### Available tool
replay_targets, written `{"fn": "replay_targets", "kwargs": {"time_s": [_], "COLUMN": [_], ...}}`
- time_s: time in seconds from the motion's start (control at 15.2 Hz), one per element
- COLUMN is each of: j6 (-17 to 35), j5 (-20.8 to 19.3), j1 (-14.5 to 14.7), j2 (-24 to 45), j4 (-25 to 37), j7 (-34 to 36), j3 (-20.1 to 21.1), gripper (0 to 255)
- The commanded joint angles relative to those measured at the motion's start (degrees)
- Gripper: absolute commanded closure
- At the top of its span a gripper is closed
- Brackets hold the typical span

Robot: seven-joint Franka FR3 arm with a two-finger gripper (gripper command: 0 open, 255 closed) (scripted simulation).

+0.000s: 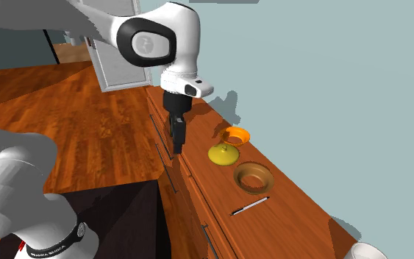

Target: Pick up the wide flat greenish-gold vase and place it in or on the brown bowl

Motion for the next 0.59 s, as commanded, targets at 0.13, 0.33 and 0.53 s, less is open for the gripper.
{"fn": "replay_targets", "kwargs": {"time_s": [0.13,0.33,0.53], "j6": [6.28,10.41,14.03], "j5": [0.5,-0.09,-1.54], "j1": [0.6,0.9,1.22], "j2": [7.32,13.23,19.48], "j4": [2.0,4.38,7.45], "j7": [4.79,8.49,12.43], "j3": [3.23,5.43,7.35], "gripper": [0,0,0]}}
